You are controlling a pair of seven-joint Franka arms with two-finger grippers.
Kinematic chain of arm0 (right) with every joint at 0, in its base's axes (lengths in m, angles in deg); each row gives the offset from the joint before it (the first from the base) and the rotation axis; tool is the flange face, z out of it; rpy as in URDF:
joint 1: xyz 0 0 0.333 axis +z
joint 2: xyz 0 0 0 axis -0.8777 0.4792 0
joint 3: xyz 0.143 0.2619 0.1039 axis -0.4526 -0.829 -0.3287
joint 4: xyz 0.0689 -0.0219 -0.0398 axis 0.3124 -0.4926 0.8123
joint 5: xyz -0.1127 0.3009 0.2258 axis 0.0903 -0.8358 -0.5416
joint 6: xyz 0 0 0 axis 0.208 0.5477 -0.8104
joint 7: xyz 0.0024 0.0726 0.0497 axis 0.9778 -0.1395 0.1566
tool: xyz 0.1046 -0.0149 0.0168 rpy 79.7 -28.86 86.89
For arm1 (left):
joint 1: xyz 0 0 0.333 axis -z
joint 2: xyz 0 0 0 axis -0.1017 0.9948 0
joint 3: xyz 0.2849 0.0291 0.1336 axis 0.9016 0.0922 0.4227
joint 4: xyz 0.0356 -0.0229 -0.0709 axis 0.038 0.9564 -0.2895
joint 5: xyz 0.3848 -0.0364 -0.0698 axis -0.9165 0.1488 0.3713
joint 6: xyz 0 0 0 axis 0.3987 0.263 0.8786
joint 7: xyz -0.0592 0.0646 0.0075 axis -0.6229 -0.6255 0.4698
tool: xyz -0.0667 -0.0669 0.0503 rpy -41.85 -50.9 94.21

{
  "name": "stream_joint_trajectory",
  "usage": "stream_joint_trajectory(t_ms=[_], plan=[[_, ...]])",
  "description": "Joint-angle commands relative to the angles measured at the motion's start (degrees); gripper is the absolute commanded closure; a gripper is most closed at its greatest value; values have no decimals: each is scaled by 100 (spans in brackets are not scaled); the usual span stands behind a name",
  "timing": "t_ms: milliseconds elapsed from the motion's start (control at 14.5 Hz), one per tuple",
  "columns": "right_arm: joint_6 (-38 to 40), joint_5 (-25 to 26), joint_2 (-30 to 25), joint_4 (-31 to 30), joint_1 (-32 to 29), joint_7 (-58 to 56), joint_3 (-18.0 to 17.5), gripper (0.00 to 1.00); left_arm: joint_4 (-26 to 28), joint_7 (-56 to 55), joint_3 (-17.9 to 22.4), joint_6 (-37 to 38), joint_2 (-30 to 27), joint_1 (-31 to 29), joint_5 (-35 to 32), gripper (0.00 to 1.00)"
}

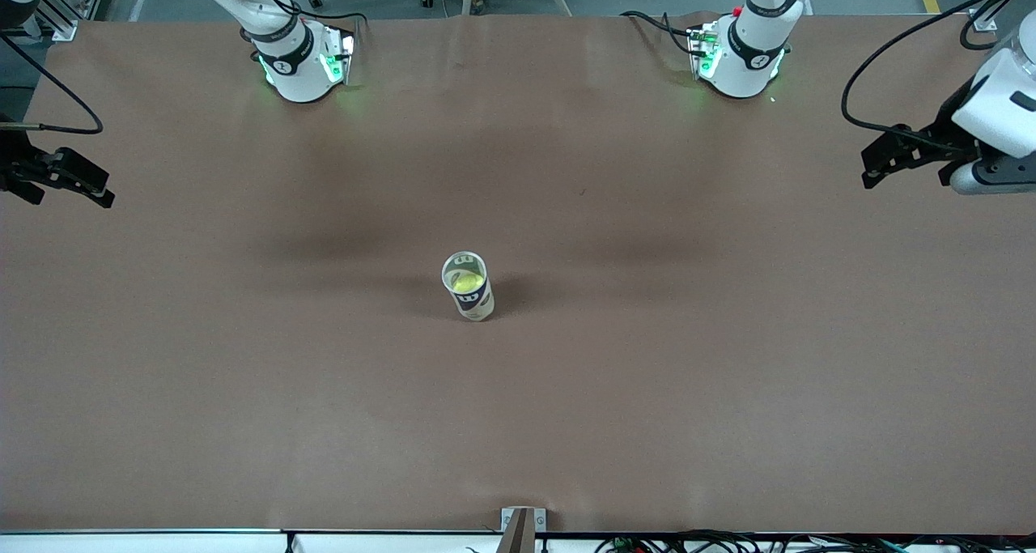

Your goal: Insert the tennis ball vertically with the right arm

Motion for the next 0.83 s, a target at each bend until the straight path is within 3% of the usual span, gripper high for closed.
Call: stream_joint_trajectory(t_ms=[0, 760], plan=[[-75, -27, -196, -249, -113, 13, -88, 0, 245, -91, 51, 94, -266, 59, 72, 0], [-22, -18, -187, -214, -86, 48, -124, 0, 175, 41, 51, 112, -204, 120, 72, 0]])
